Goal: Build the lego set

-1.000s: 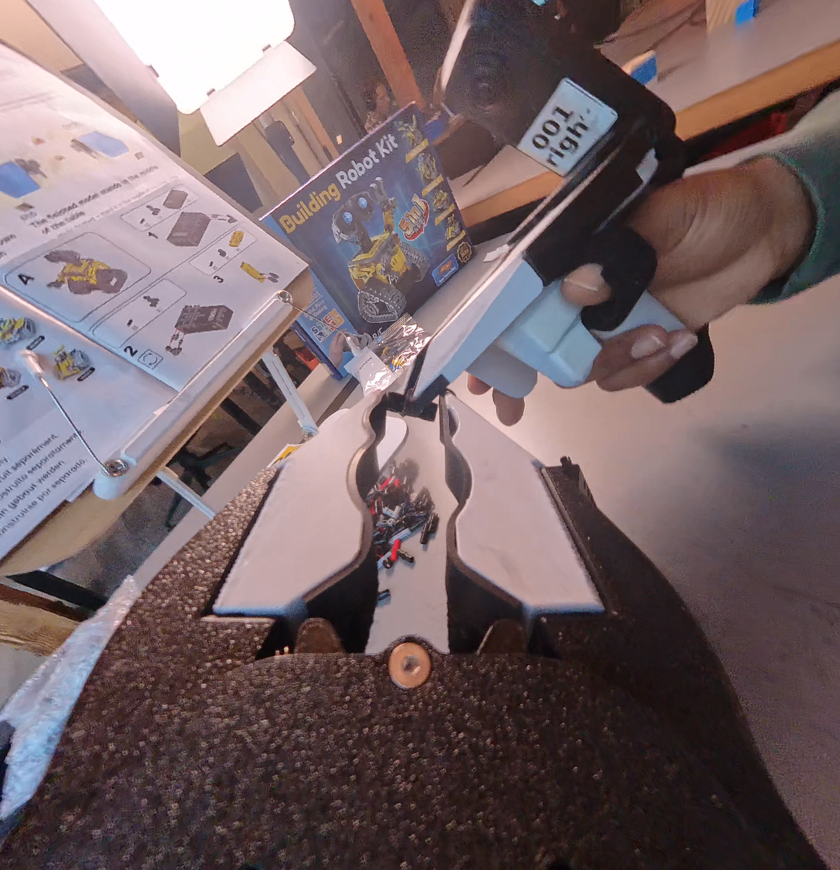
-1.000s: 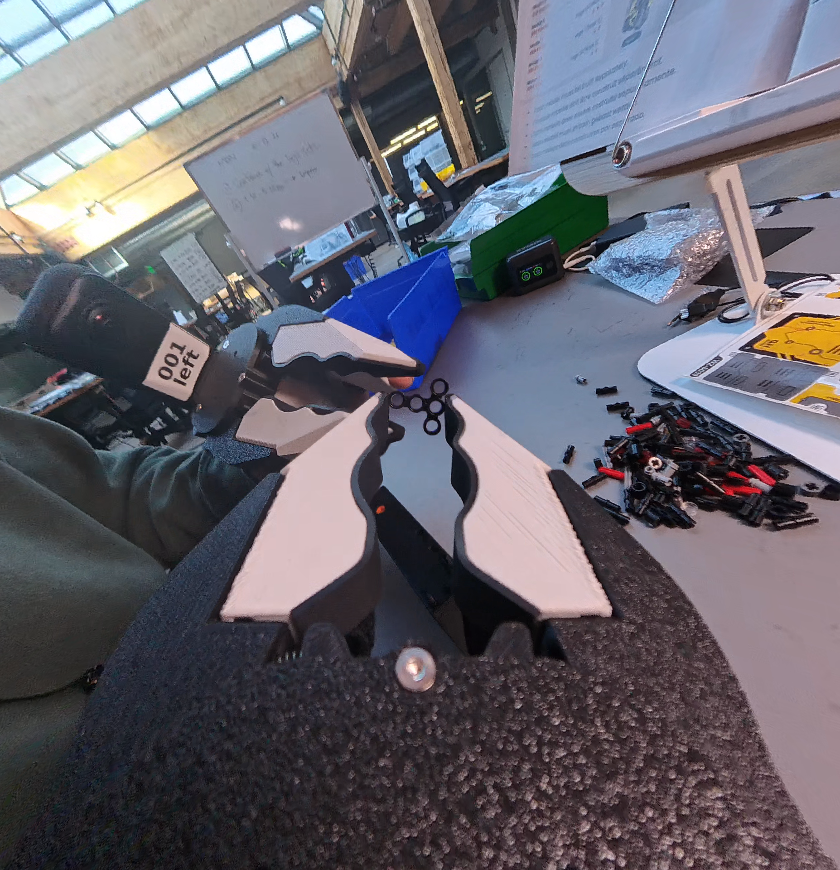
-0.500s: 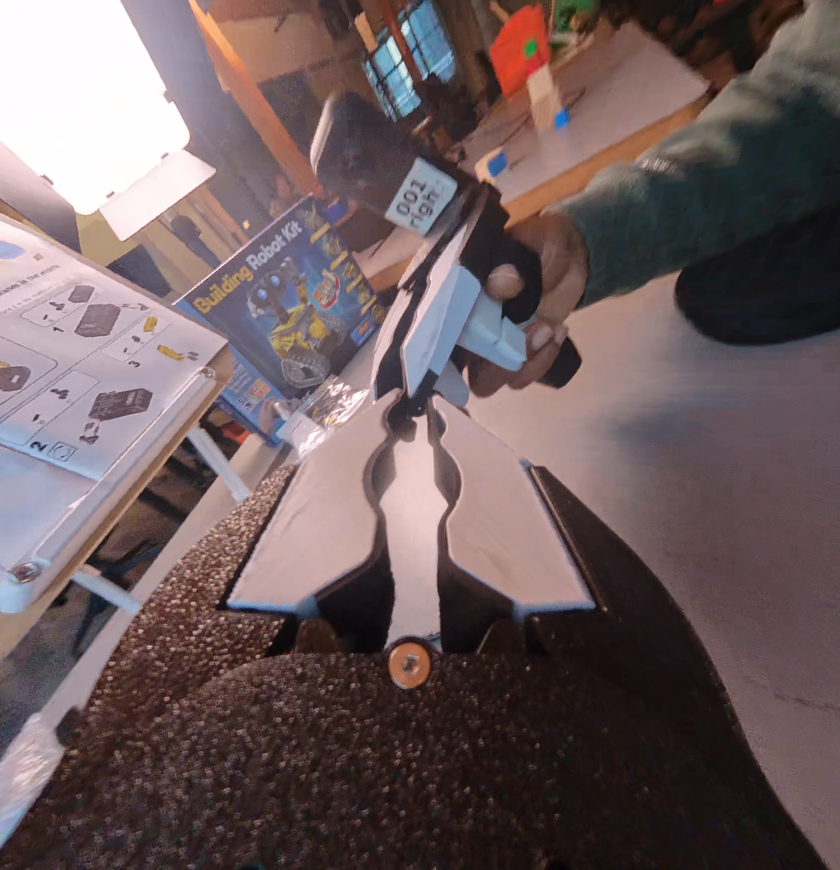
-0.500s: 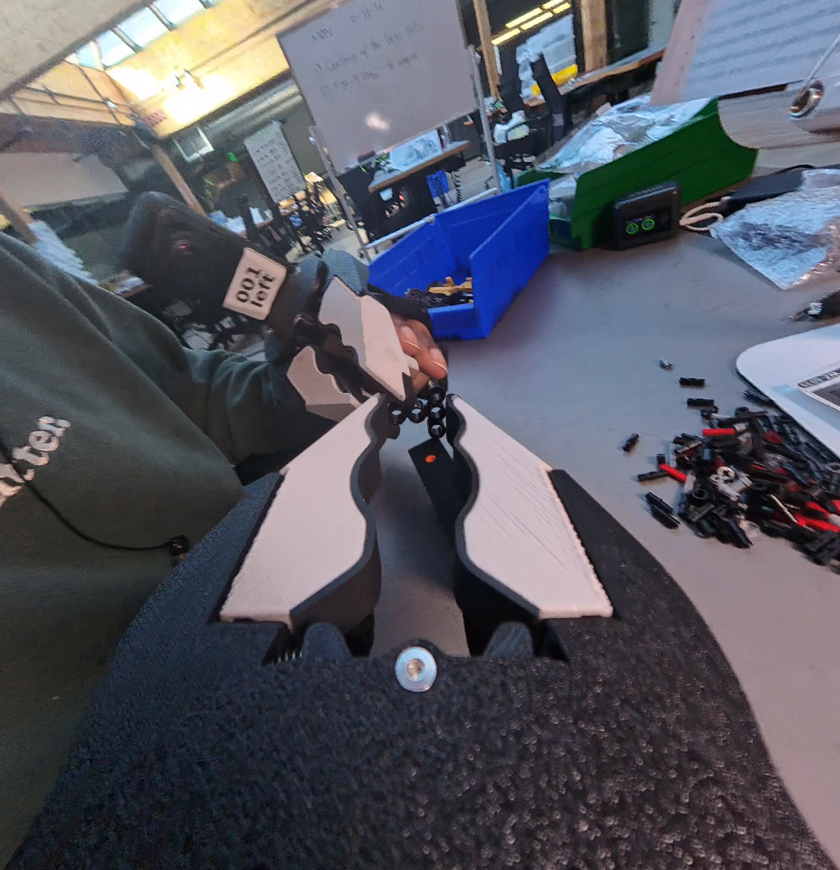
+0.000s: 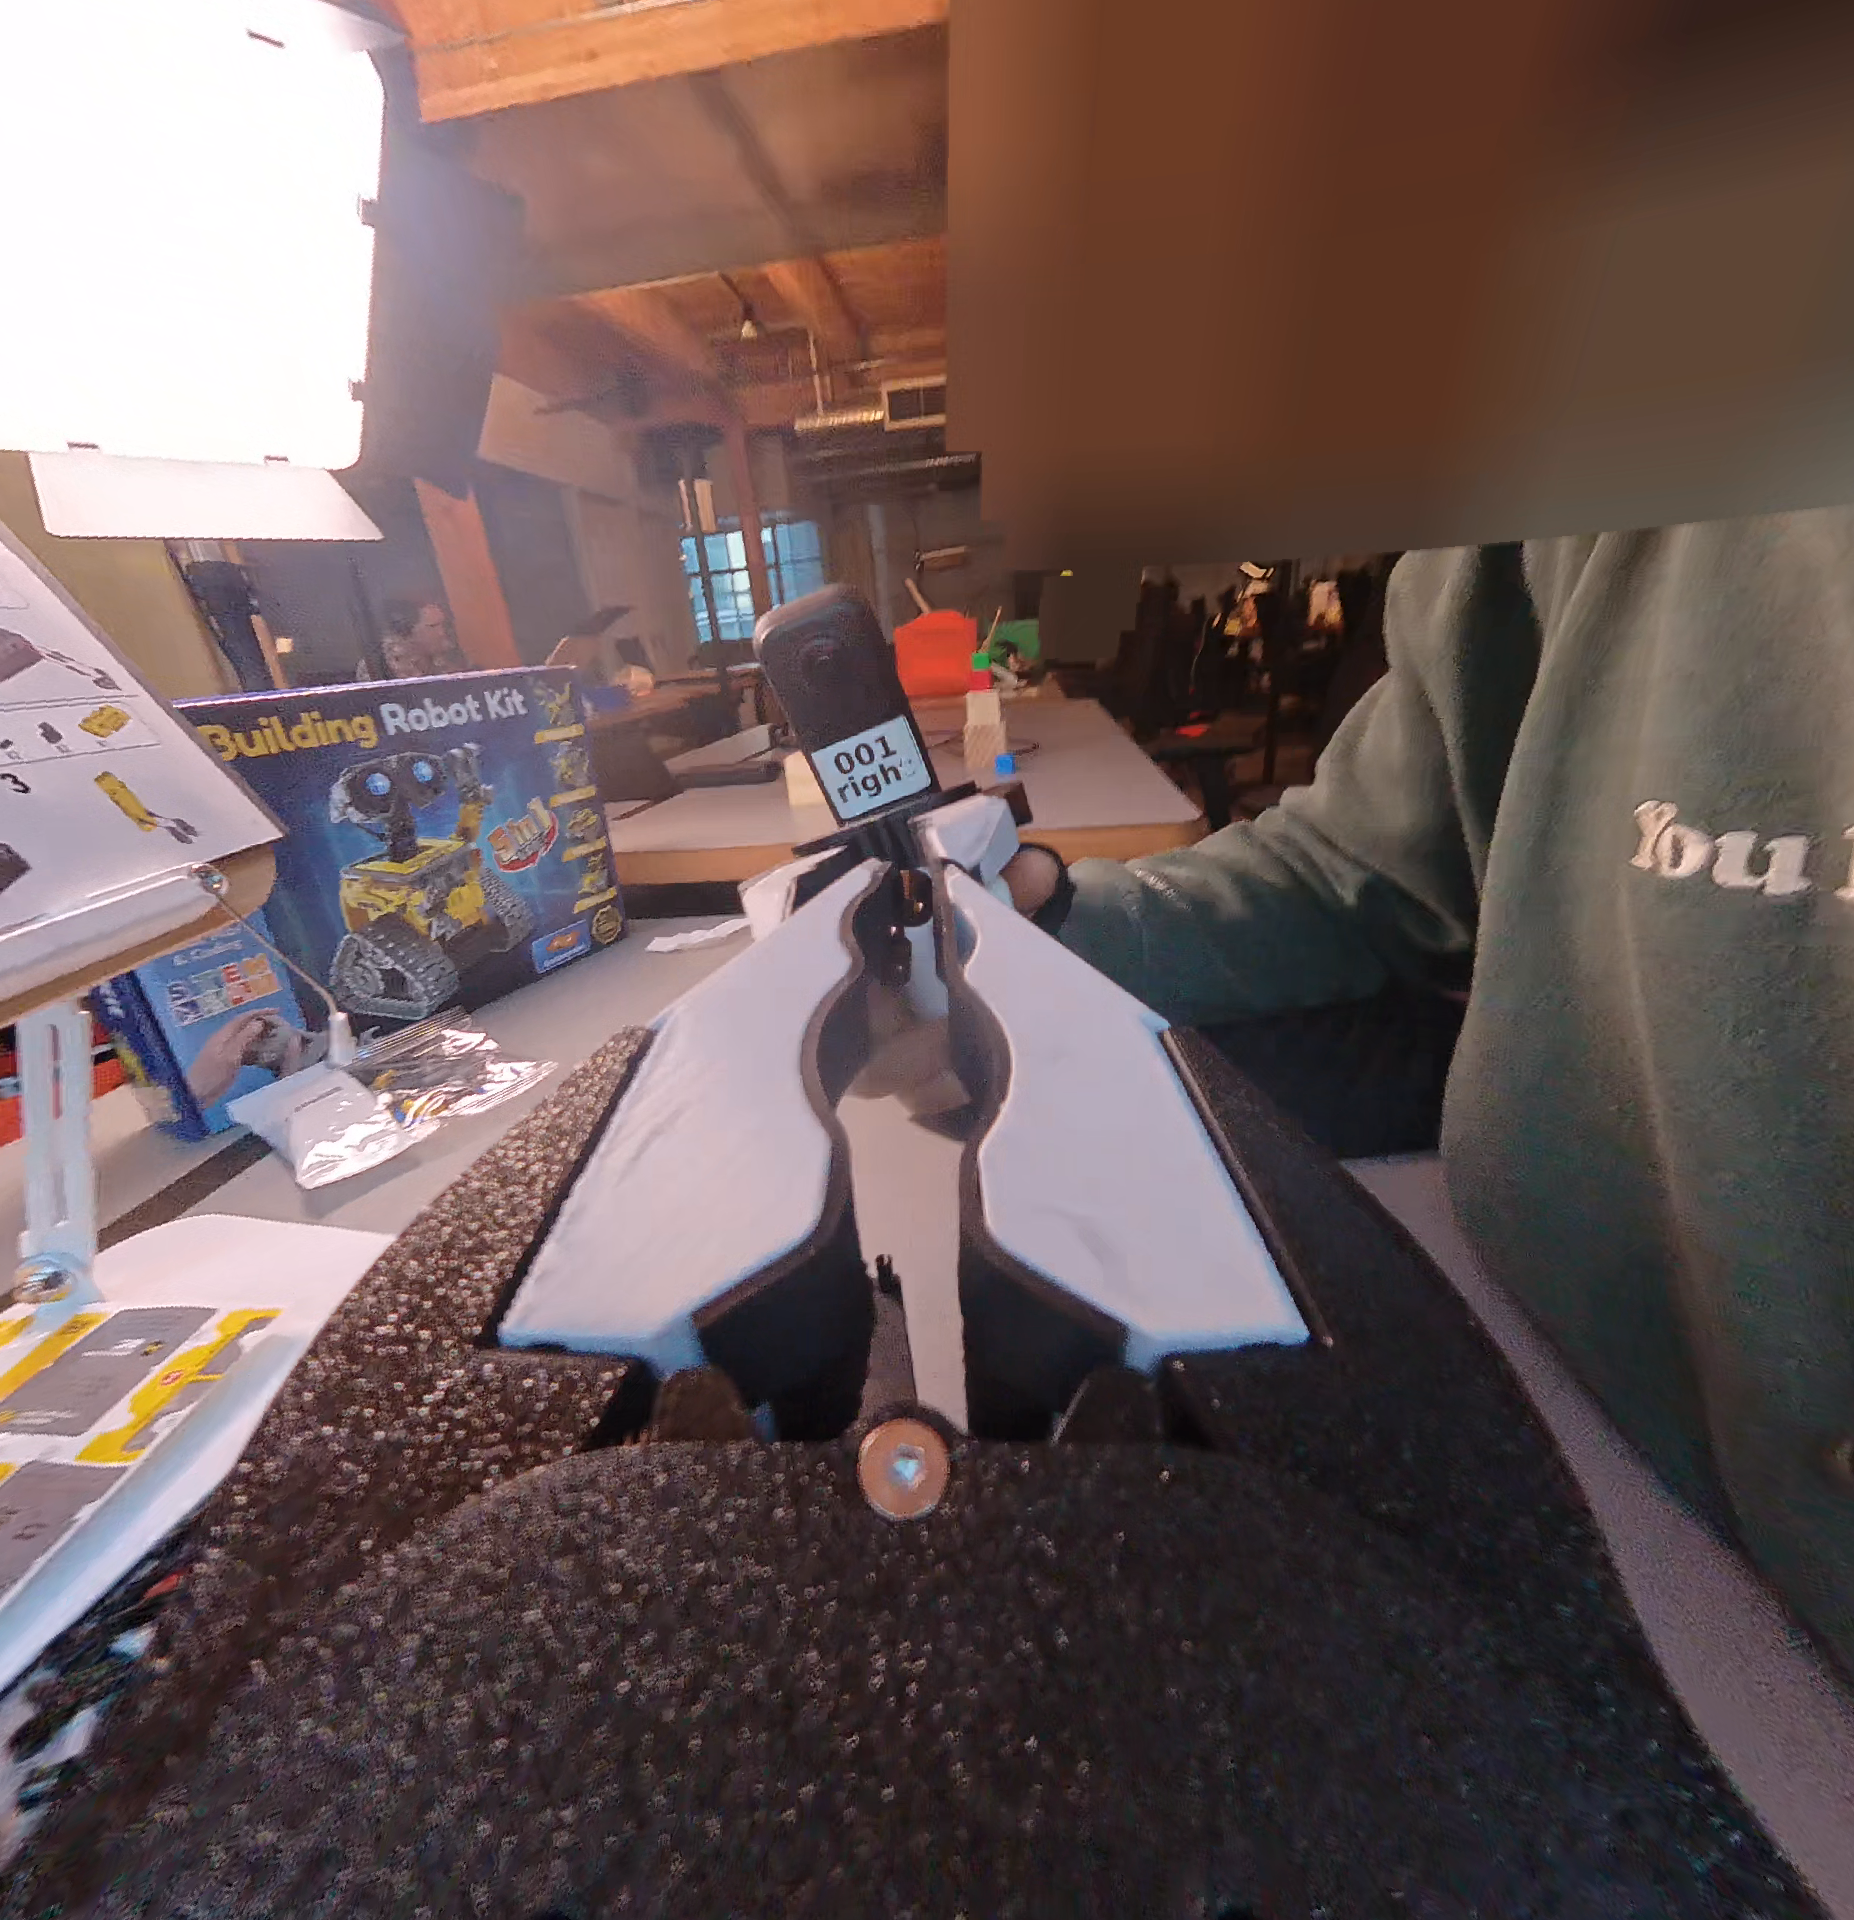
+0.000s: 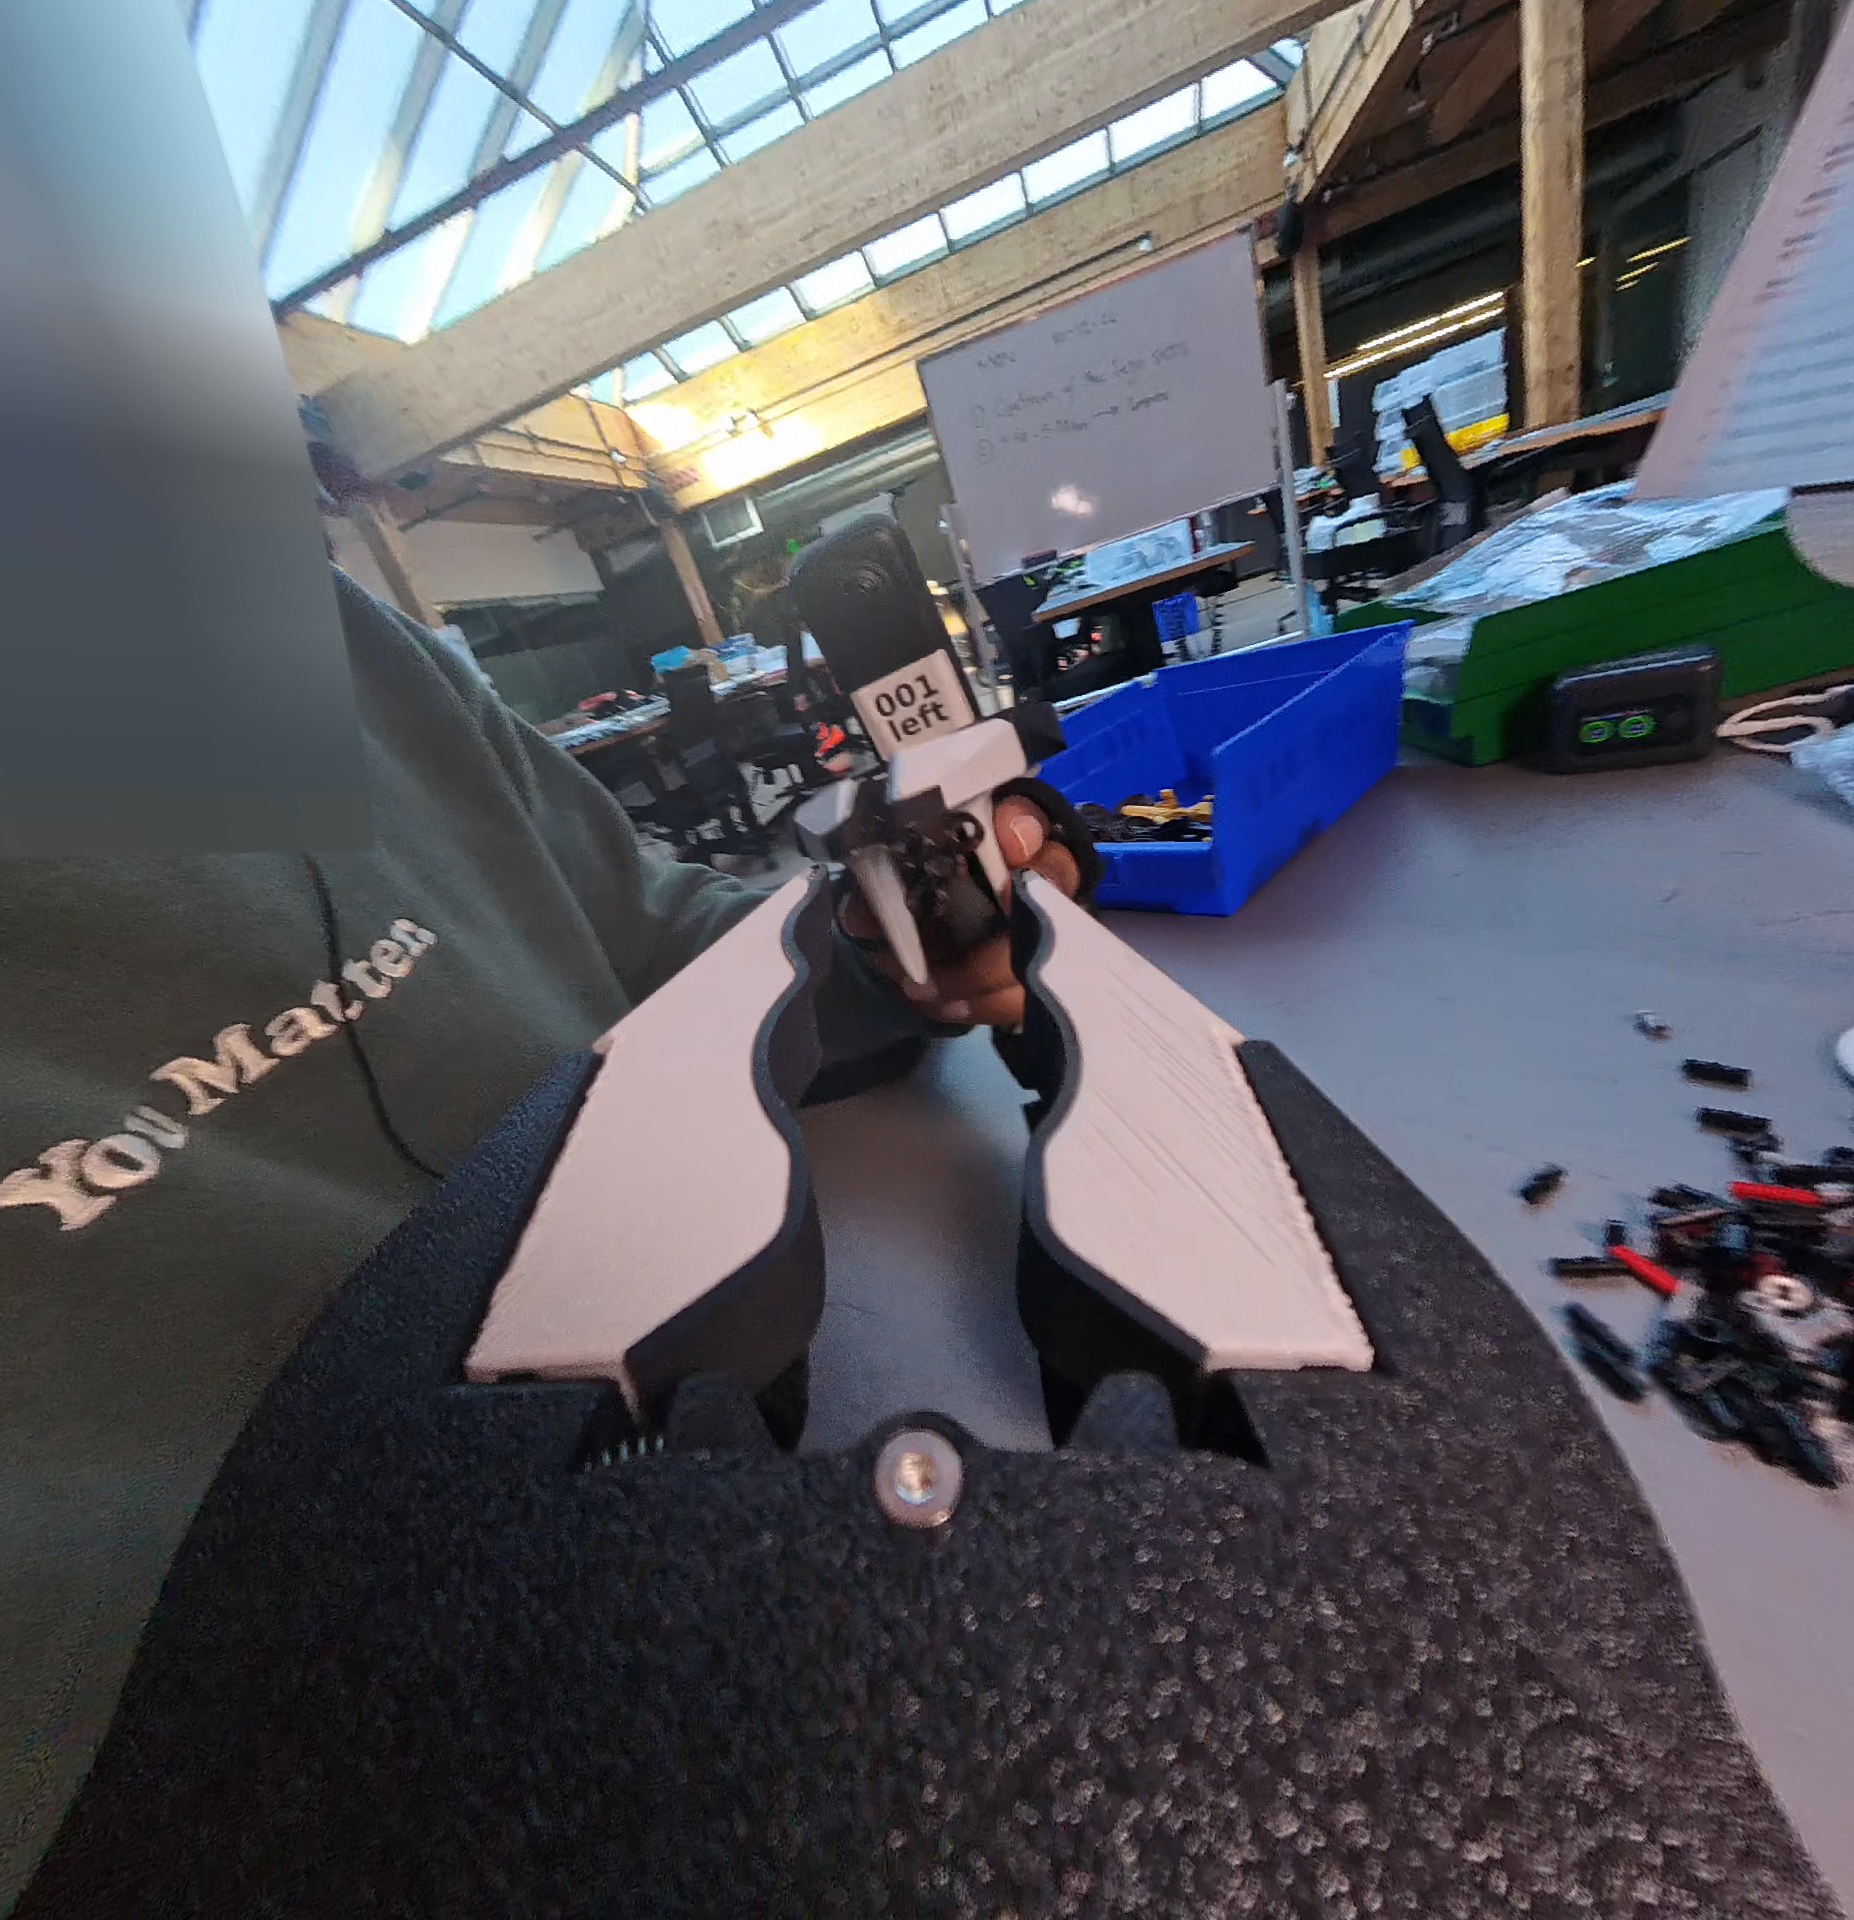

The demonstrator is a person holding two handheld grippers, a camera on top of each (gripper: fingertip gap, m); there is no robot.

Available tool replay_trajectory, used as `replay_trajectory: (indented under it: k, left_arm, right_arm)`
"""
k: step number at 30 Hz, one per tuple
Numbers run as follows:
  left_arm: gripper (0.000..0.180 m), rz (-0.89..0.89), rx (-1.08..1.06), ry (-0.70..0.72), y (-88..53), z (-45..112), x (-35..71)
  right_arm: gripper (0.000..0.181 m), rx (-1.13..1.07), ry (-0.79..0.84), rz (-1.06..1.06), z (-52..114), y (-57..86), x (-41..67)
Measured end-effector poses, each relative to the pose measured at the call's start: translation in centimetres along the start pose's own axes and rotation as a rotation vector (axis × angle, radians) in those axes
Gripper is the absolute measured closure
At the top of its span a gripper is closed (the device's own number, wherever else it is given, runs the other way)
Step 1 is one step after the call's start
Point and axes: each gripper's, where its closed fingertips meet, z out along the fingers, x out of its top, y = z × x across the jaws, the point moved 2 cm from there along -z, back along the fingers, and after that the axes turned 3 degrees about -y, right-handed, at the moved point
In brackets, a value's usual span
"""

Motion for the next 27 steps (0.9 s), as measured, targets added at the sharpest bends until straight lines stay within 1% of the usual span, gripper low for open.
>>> replay_trajectory:
  k: [2, 4, 5, 6, 8, 11, 14, 17, 20, 24, 27]
  left_arm:
    - [0.173, -0.076, -0.048, 0.07, 0.0, -0.4, 0.6]
    - [0.173, -0.13, -0.088, 0.123, 0.0, -0.7, 1.0]
    - [0.173, -0.145, -0.102, 0.134, 0.0, -0.7, 1.0]
    - [0.173, -0.15, -0.108, 0.136, 0.0, -0.6, 0.9]
    - [0.174, -0.147, -0.11, 0.131, 0.0, -0.5, 0.6]
    - [0.173, -0.14, -0.09, 0.127, -0.3, -0.6, 0.4]
    - [0.172, -0.096, -0.014, 0.07, -1.3, -0.7, -0.1]
    - [0.173, 0.015, 0.095, -0.073, -2.2, -0.7, -1.1]
    - [0.17, 0.141, 0.189, -0.183, -2.8, -0.6, -1.7]
    - [0.17, 0.184, 0.248, -0.241, -3.3, -0.5, -1.9]
    - [0.168, 0.17, 0.257, -0.264, -3.4, -0.4, -2.3]
  right_arm:
    - [0.146, -0.096, -0.031, -0.129, 0.1, 0.7, -0.3]
    - [0.144, -0.126, -0.063, -0.237, 0.8, 0.3, -0.4]
    - [0.146, -0.133, -0.067, -0.266, 1.2, 0.0, -0.3]
    - [0.152, -0.137, -0.068, -0.281, 1.6, -0.2, -0.2]
    - [0.167, -0.148, -0.063, -0.3, 2.1, -0.6, 0.0]
    - [0.17, -0.196, -0.079, -0.315, 2.0, -0.3, 0.0]
    - [0.17, -0.304, -0.085, -0.376, 1.7, 0.6, 0.2]
    - [0.176, -0.44, -0.106, -0.443, 0.9, 1.7, 0.9]
    - [0.176, -0.52, -0.167, -0.522, 0.6, 2.2, 0.8]
    - [0.176, -0.562, -0.165, -0.536, 0.5, 2.6, 0.8]
    - [0.176, -0.609, -0.159, -0.564, 0.5, 2.8, 0.9]
